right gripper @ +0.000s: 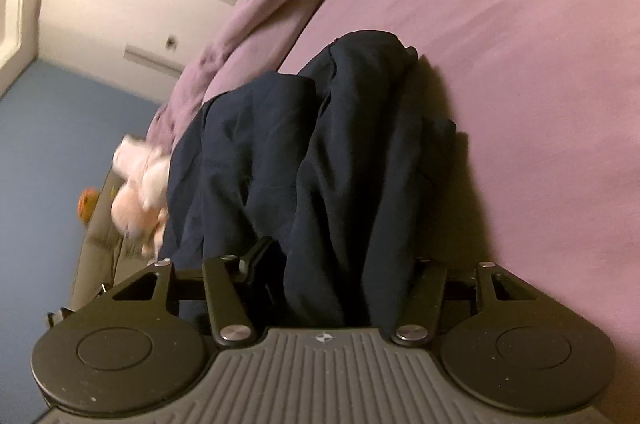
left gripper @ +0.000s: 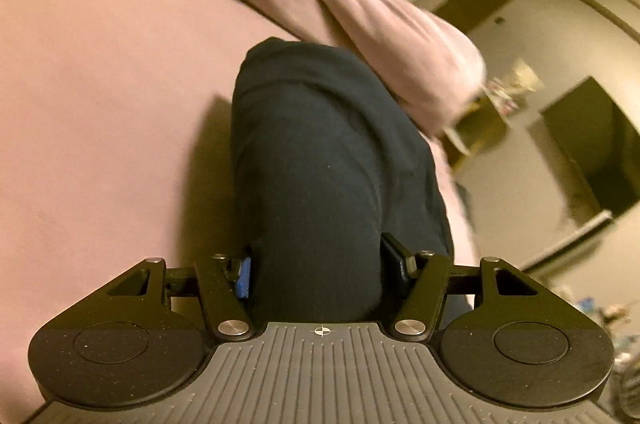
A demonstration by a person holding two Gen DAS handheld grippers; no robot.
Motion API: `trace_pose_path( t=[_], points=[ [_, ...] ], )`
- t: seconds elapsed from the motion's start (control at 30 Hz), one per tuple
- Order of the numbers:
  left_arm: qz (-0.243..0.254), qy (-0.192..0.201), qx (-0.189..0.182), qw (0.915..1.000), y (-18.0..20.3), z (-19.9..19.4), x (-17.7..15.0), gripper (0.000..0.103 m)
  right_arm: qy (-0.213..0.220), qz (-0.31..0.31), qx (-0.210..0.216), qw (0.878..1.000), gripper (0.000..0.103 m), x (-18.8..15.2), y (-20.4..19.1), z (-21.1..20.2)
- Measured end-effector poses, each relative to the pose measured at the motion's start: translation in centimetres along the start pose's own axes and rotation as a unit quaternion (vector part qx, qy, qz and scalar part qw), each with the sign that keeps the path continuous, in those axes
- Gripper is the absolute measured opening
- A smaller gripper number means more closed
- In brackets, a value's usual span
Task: Fold large clothes
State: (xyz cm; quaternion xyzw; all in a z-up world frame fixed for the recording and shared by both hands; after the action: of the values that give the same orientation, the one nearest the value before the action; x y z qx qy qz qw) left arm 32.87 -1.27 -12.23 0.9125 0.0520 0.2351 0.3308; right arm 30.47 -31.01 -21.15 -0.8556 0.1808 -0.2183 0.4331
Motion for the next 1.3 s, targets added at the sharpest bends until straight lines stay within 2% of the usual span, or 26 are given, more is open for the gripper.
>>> trace_pose_path(
  t=[0.1, 0.17, 0.2, 0.33, 0.43, 0.5, 0.53, 0.57, 0.6, 0.67, 0.73, 0.8, 0.87, 0.93, 1.0, 1.1, 1.13, 1.2, 1.27, 1.3],
  points=[
    [-0.049, 0.006, 0.042, 0.9979, -4.8, -2.1, 0.2, 0.07, -0.031, -0.023, -0.001, 0.999, 0.056, -1.4, -2.5, 4.7],
    [-0.083, -0.011, 0.054, 0.995, -7.0, -2.0, -0.6, 0.074, -0.027, -0.04, -0.018, 0.999, 0.067, -1.9, -3.6, 6.0],
    [-0.09, -0.01, 0.056, 0.9944, -7.5, -2.1, -1.0, 0.075, -0.022, -0.046, -0.027, 0.998, 0.069, -2.1, -4.0, 5.9],
    [-0.032, 0.022, 0.078, 0.9962, -6.4, -3.6, -2.0, 0.076, -0.018, -0.063, -0.065, 0.996, 0.07, -2.8, -4.2, 3.0],
    [0.0, 0.061, 0.115, 0.9914, -5.0, -5.8, -2.8, 0.076, 0.03, -0.1, -0.114, 0.988, 0.07, -3.5, -4.9, -1.6],
    [-0.002, 0.076, 0.131, 0.9884, -4.4, -6.8, -3.6, 0.076, 0.062, -0.128, -0.117, 0.983, 0.065, -4.5, -7.0, -3.4],
    [-0.001, 0.081, 0.135, 0.9876, -4.0, -7.3, -4.1, 0.076, 0.076, -0.146, -0.115, 0.98, 0.058, -4.9, -8.3, -3.8],
    [0.001, 0.087, 0.134, 0.9872, -3.6, -7.8, -4.3, 0.076, 0.087, -0.167, -0.112, 0.976, 0.055, -5.4, -9.7, -4.1],
    [0.004, 0.096, 0.134, 0.9863, -3.2, -8.2, -4.6, 0.077, 0.101, -0.185, -0.116, 0.971, 0.054, -5.9, -11.1, -4.1],
    [0.013, 0.115, 0.14, 0.9834, -2.6, -8.8, -4.7, 0.08, 0.126, -0.223, -0.129, 0.958, 0.043, -6.6, -13.8, -3.0],
    [0.002, 0.127, 0.152, 0.9803, -2.5, -9.3, -4.2, 0.083, 0.143, -0.249, -0.15, 0.946, 0.042, -6.7, -16.3, -1.1],
    [-0.023, 0.143, 0.162, 0.9761, -2.5, -9.0, -3.5, 0.084, 0.154, -0.243, -0.148, 0.946, 0.042, -6.4, -18.0, 0.6],
    [-0.035, 0.16, 0.173, 0.9712, -2.4, -8.3, -2.7, 0.087, 0.184, -0.252, -0.167, 0.935, 0.042, -5.8, -19.0, 2.0],
    [-0.029, 0.173, 0.182, 0.9674, -2.1, -7.0, -2.1, 0.088, 0.213, -0.279, -0.2, 0.915, 0.042, -5.3, -19.0, 3.6],
    [-0.01, 0.178, 0.193, 0.9649, -2.0, -5.3, -2.0, 0.09, 0.211, -0.288, -0.235, 0.904, 0.042, -4.7, -17.5, 5.3],
    [0.004, 0.158, 0.214, 0.9639, -2.6, -1.8, -2.3, 0.091, 0.211, -0.282, -0.269, 0.896, 0.042, -4.5, -13.8, 6.5],
    [0.013, 0.165, 0.219, 0.9615, -2.7, -1.2, -2.7, 0.094, 0.213, -0.277, -0.282, 0.894, 0.042, -4.6, -12.3, 6.8],
    [0.024, 0.184, 0.219, 0.9579, -3.0, -0.3, -3.2, 0.097, 0.224, -0.252, -0.277, 0.9, 0.042, -4.4, -10.1, 6.8],
    [0.024, 0.21, 0.207, 0.9552, -3.6, 0.1, -3.4, 0.098, 0.232, -0.253, -0.264, 0.901, 0.042, -4.1, -9.7, 6.9],
    [0.016, 0.208, 0.206, 0.9561, -4.0, 0.4, -3.4, 0.098, 0.224, -0.258, -0.271, 0.9, 0.042, -4.0, -9.6, 7.4]
  ],
)
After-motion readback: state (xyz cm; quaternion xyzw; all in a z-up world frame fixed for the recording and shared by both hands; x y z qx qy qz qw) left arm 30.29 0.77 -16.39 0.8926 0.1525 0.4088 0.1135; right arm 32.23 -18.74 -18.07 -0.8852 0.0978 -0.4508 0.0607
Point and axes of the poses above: each gripper's, at about its wrist camera, not at the fingertips, and z roughly the way its jaws point, y to its right, x to its top, the point moved 8 cm from there along z, roughly the way its jaws point, and after that the axes turned 10 degrees about -y, right-handed, at the moved point
